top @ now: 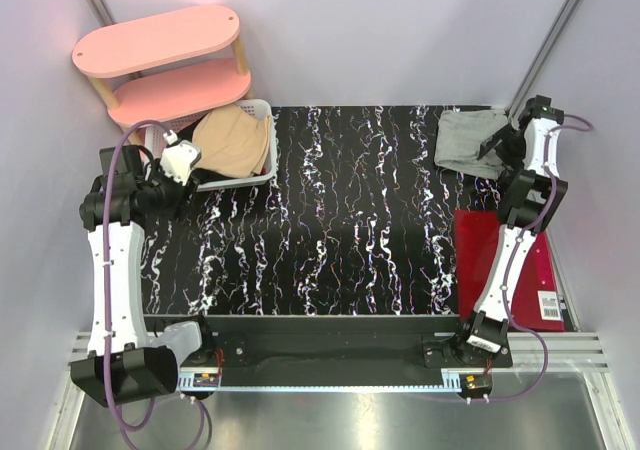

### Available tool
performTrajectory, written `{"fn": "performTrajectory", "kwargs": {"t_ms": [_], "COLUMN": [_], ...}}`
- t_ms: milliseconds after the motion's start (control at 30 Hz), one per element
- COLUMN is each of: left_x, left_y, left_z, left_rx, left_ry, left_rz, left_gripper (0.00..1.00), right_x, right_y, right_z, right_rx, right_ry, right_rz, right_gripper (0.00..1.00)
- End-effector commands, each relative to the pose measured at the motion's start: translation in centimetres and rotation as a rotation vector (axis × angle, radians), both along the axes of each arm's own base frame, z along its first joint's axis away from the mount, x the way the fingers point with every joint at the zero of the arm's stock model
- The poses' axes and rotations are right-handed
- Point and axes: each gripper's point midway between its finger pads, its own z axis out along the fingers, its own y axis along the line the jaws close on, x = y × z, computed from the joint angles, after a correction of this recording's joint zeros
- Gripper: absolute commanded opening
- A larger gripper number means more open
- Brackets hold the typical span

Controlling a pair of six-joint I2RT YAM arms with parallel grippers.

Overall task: Fold and stack the t-shirts
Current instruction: Put the neatly folded tshirt into the corner of the board with the right arm

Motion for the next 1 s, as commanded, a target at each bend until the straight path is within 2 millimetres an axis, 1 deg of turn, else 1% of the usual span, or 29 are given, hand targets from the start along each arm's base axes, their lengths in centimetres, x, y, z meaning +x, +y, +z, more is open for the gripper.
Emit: {"fn": "performTrajectory", "kwargs": {"t_ms": [0, 33, 100, 133, 167, 233, 300, 333, 367, 400, 467, 500, 567, 600, 667, 700, 767, 833, 867, 900, 933, 967], "left_x": [1.2, 1.2, 1.3, 1.3, 1.3, 1.3, 1.3, 1.3, 1.3, 1.3, 1.4, 1.6, 1.6, 1.6, 1.4, 1.4, 1.4, 1.6, 1.6, 1.7, 1.9, 1.9], "left_y": [-0.2, -0.3, -0.3, -0.4, -0.4, -0.4, -0.4, -0.5, -0.4, -0.4, -0.4, -0.3, -0.1, -0.1, -0.1, -0.1, 0.1, 0.1, 0.0, -0.1, -0.1, -0.2], "left_z": [1.7, 1.7, 1.9, 1.9, 2.0, 2.0, 1.9, 1.8, 1.6, 1.4, 0.9, 0.7, 0.0, -0.2, -0.7, -0.8, -0.8, -0.5, -0.3, -0.3, 0.0, 0.2], "left_rx": [-0.016, -0.02, -0.024, -0.027, -0.031, -0.033, -0.035, -0.037, -0.038, -0.041, -0.046, -0.045, -0.047, -0.046, -0.05, -0.049, -0.045, -0.047, -0.047, -0.055, -0.061, -0.064], "left_ry": [-0.052, -0.051, -0.055, -0.055, -0.058, -0.057, -0.055, -0.052, -0.047, -0.045, -0.037, -0.035, -0.017, -0.012, -0.001, 0.0, 0.0, -0.009, -0.012, -0.009, -0.015, -0.019], "left_rz": [-0.019, -0.017, -0.017, -0.018, -0.018, -0.015, -0.013, -0.013, -0.011, -0.008, -0.001, 0.002, 0.013, 0.011, 0.014, 0.015, 0.021, 0.02, 0.017, 0.018, 0.016, 0.016], "left_gripper": [0.52, 0.52, 0.52, 0.52, 0.52, 0.52, 0.52, 0.52, 0.53, 0.53, 0.53, 0.53, 0.52, 0.52, 0.52, 0.52, 0.52, 0.52, 0.52, 0.52, 0.52, 0.52], "right_x": [0.0, 0.1, 0.2, 0.2, 0.4, 0.8, 1.5, 1.8, 2.7, 3.2, 4.5, 5.1, 6.2, 6.5, 7.3, 7.3, 7.0, 6.5, 5.9, 5.5, 4.6, 4.2], "right_y": [2.6, 3.2, 4.9, 5.5, 6.5, 7.6, 9.3, 9.8, 10.3, 10.8, 11.0, 10.9, 10.4, 10.2, 9.9, 9.7, 9.8, 9.8, 10.1, 10.3, 10.5, 10.7], "right_z": [6.0, 8.5, 10.8, 12.8, 13.7, 15.7, 16.7, 16.1, 16.0, 15.0, 14.0, 12.5, 11.4, 9.8, 8.8, 7.6, 6.3, 5.5, 4.4, 4.0, 2.9, 3.0], "right_rx": [0.015, 0.0, -0.008, -0.023, -0.029, -0.027, 0.017, 0.036, 0.052, 0.065, 0.071, 0.079, 0.064, 0.058, 0.042, 0.043, 0.059, 0.063, 0.082, 0.093, 0.105, 0.115], "right_ry": [-0.088, -0.13, -0.166, -0.203, -0.221, -0.269, -0.311, -0.308, -0.337, -0.33, -0.356, -0.344, -0.36, -0.343, -0.354, -0.332, -0.304, -0.276, -0.244, -0.227, -0.186, -0.175], "right_rz": [0.072, 0.082, 0.115, 0.123, 0.142, 0.156, 0.186, 0.191, 0.205, 0.213, 0.219, 0.218, 0.22, 0.227, 0.242, 0.237, 0.229, 0.217, 0.212, 0.207, 0.199, 0.191], "right_gripper": [1.0, 1.0, 1.0, 1.0, 1.0, 1.0, 1.0, 0.99, 1.0, 1.0, 0.99, 1.0, 1.0, 1.0, 1.0, 1.0, 1.0, 1.0, 1.0, 1.0, 1.0, 1.0]}}
